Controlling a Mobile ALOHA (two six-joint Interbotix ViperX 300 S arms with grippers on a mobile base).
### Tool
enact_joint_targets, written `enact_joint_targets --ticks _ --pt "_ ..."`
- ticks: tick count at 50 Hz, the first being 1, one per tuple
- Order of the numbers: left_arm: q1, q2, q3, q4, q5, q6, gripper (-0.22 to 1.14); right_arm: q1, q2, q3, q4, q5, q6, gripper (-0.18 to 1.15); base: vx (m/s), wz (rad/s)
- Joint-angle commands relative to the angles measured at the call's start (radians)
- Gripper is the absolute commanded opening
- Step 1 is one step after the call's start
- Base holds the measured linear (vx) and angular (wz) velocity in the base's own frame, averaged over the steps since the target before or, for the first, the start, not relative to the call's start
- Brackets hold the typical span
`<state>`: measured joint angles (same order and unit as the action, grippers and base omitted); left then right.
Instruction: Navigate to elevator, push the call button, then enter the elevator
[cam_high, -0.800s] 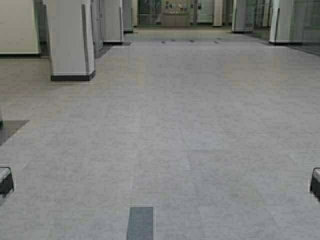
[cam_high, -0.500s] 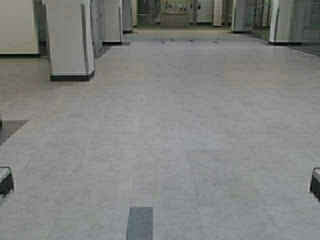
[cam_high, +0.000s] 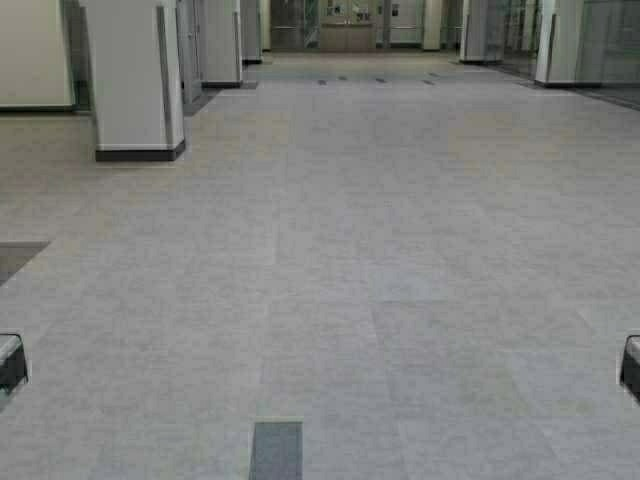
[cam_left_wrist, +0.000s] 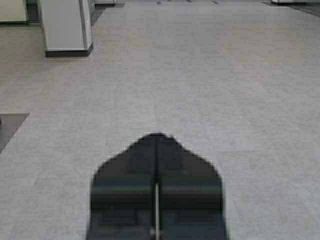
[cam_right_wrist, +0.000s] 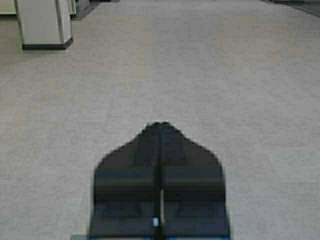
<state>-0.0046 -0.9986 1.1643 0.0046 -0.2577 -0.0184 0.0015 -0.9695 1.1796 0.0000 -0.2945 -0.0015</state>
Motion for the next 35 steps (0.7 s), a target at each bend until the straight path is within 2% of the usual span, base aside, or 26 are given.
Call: enact_joint_targets --ticks 1,35 --pt "-0.002 0.011 -0.014 0.002 -0.012 -0.002 0.02 0.002 0.003 -0.017 -0.002 -0.011 0.000 0.04 0.19 0.00" --pt "-0.002 0.035 -0.006 0.002 -0.051 -0.015 0.02 -0.015 -0.011 -0.006 -0.003 -0.043 -0.002 0.04 0.24 -0.01"
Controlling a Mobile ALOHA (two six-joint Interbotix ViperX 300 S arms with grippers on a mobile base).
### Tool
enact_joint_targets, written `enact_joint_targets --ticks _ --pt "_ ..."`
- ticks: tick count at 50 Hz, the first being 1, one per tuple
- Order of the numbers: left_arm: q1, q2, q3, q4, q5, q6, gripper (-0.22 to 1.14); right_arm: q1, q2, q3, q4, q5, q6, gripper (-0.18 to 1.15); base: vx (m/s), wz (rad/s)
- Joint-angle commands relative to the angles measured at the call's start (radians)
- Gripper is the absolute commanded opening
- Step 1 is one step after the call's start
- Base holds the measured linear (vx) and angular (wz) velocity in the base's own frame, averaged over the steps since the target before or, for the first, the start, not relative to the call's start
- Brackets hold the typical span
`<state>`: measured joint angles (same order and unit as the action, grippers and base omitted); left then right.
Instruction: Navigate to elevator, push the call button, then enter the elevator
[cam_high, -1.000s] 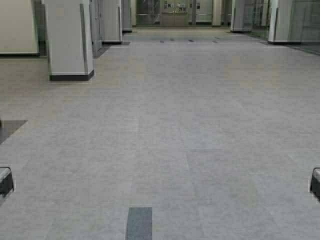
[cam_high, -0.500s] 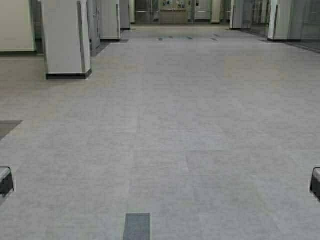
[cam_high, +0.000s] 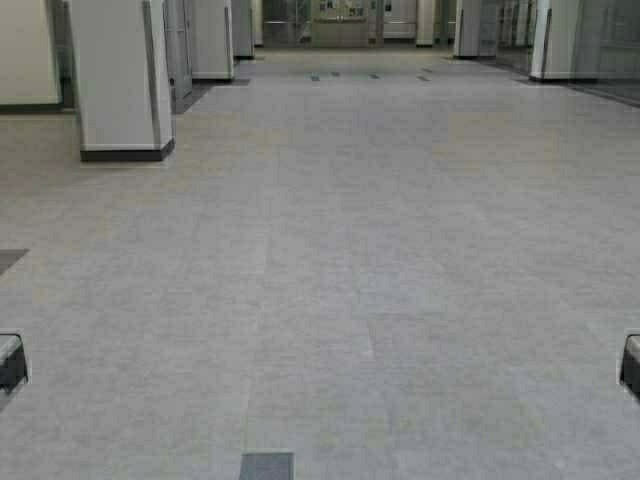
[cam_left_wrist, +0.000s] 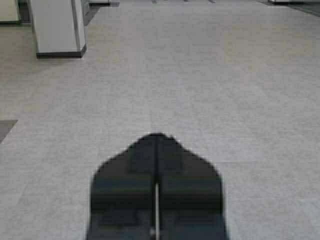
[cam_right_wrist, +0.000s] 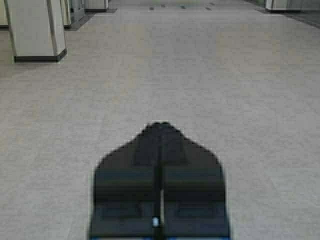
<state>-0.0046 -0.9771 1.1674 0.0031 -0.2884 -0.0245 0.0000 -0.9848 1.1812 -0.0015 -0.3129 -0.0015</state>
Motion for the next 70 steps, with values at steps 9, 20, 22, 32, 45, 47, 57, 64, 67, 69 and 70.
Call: enact_joint_targets --ticks 9,20,22,32,45,47,57,64,67,69,70 --pt "-0.002 0.032 -0.009 0.012 -0.025 -0.008 0.02 -0.052 0.005 -0.009 -0.002 -0.037 0.012 0.04 0.31 0.07" --pt "-0.002 0.034 0.008 0.026 -0.064 -0.020 0.02 -0.052 0.008 -0.003 -0.002 -0.037 0.043 0.04 0.40 0.10" --pt "-0.002 0.032 0.009 0.025 -0.067 -0.021 0.02 -0.051 0.008 -0.005 -0.002 -0.037 0.048 0.04 0.42 0.09" --pt "-0.002 0.040 0.011 0.025 -0.072 -0.029 0.02 -0.051 0.018 -0.002 -0.003 -0.037 0.066 0.04 0.44 0.06" --pt "-0.002 0.052 0.015 0.025 -0.072 -0.031 0.02 -0.035 0.034 -0.009 -0.038 -0.011 0.067 0.04 0.49 -0.01" --pt "-0.002 0.058 0.015 0.025 -0.072 -0.032 0.02 -0.031 0.037 -0.012 -0.041 -0.003 0.067 0.04 0.55 -0.09" --pt "-0.002 0.057 0.015 0.023 -0.072 -0.034 0.02 -0.028 0.038 -0.015 -0.049 0.003 0.069 0.05 0.56 -0.01" --pt "-0.002 0.063 0.012 0.023 -0.072 -0.032 0.02 -0.028 0.038 -0.015 -0.049 0.006 0.069 0.05 0.57 0.09" --pt "0.000 0.064 0.014 0.023 -0.072 -0.032 0.02 -0.028 0.037 -0.012 -0.049 0.008 0.069 0.05 0.59 0.11" --pt "-0.002 0.064 0.015 0.023 -0.072 -0.032 0.02 -0.028 0.035 -0.008 -0.049 0.009 0.069 0.05 0.59 0.14" --pt "-0.002 0.064 0.015 0.023 -0.072 -0.031 0.02 -0.028 0.034 -0.008 -0.049 0.009 0.069 0.05 0.60 0.15"
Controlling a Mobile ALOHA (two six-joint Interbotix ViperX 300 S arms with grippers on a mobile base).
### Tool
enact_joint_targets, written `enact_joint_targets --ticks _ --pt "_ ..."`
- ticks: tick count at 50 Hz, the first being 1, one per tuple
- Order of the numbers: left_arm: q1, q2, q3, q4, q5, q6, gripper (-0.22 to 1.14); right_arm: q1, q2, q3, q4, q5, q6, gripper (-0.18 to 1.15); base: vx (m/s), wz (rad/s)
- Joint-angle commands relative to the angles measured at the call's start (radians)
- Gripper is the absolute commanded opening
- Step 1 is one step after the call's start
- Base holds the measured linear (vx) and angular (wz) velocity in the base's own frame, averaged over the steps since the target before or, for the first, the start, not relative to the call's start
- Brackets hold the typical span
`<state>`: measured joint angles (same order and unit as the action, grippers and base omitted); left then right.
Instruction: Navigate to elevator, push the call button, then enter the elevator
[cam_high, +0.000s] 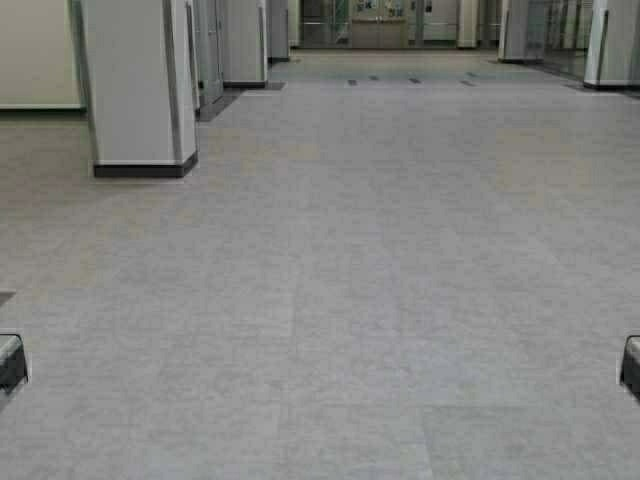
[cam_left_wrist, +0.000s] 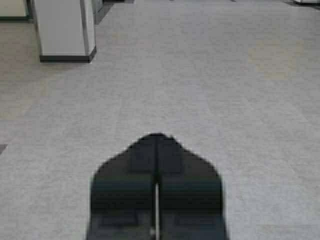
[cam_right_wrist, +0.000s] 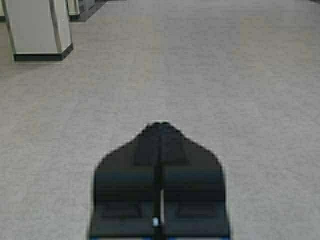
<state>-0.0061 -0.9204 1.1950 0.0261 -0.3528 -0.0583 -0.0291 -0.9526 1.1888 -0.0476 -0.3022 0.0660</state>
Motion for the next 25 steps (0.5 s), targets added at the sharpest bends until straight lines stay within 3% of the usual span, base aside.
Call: enact_joint_targets --ticks 1,25 --pt "0.000 0.008 -0.014 0.002 -0.008 0.003 0.02 0.003 0.003 -0.014 -0.003 -0.002 0.002 0.05 0.60 0.14" --pt "0.002 -0.008 -0.015 0.000 -0.008 0.002 0.02 0.008 0.000 -0.028 -0.003 -0.002 0.000 0.04 0.63 0.08"
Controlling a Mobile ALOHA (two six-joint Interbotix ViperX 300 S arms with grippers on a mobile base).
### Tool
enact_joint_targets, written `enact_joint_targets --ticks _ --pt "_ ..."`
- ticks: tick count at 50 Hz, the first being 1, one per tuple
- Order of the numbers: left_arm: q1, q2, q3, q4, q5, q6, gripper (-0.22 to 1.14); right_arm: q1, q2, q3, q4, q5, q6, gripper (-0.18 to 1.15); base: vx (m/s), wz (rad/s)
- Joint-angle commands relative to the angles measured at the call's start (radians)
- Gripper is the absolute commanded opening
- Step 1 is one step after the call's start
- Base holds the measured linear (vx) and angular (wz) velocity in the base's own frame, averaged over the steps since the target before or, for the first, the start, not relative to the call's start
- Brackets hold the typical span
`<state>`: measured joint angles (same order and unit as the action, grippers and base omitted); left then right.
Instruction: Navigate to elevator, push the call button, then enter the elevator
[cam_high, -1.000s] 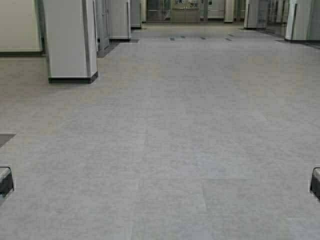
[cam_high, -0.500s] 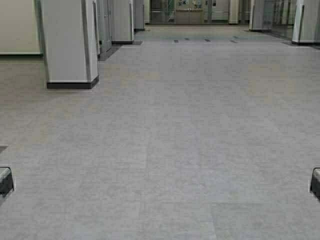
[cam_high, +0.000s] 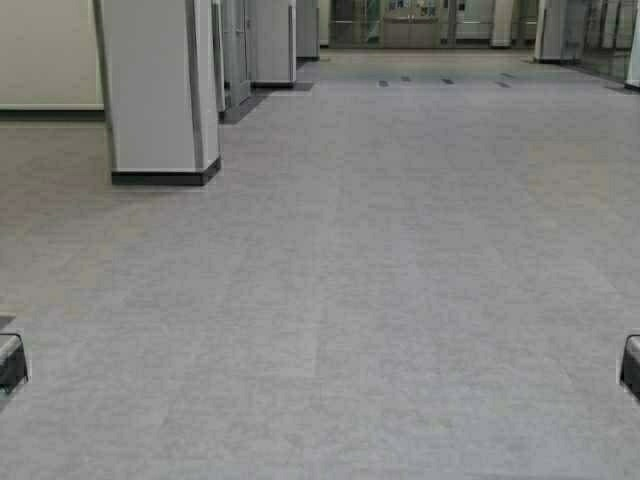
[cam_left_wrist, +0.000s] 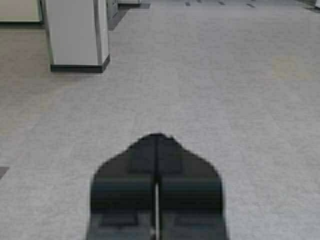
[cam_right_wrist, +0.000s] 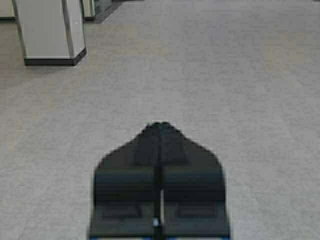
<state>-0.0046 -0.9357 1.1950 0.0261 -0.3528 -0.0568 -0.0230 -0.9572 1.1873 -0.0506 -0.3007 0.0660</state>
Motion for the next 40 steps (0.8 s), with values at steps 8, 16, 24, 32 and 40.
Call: enact_joint_targets --ticks 8,16,24,32,40 --pt "-0.002 0.017 -0.009 0.000 -0.008 -0.003 0.02 0.002 0.003 -0.020 0.000 -0.003 0.000 0.05 0.68 -0.08" --pt "-0.002 0.044 -0.015 0.000 -0.008 -0.003 0.02 0.000 -0.003 -0.025 -0.002 -0.003 0.000 0.05 0.69 0.02" --pt "-0.002 0.048 -0.017 0.002 -0.009 0.000 0.02 0.000 -0.037 -0.018 0.000 -0.003 0.000 0.04 0.67 0.08" --pt "-0.002 0.066 -0.014 0.002 -0.009 -0.005 0.02 0.002 -0.020 -0.017 0.000 -0.005 -0.002 0.05 0.69 0.12" --pt "-0.002 0.052 -0.017 0.002 -0.009 -0.005 0.02 0.000 -0.025 -0.020 -0.002 -0.003 0.000 0.04 0.68 0.12"
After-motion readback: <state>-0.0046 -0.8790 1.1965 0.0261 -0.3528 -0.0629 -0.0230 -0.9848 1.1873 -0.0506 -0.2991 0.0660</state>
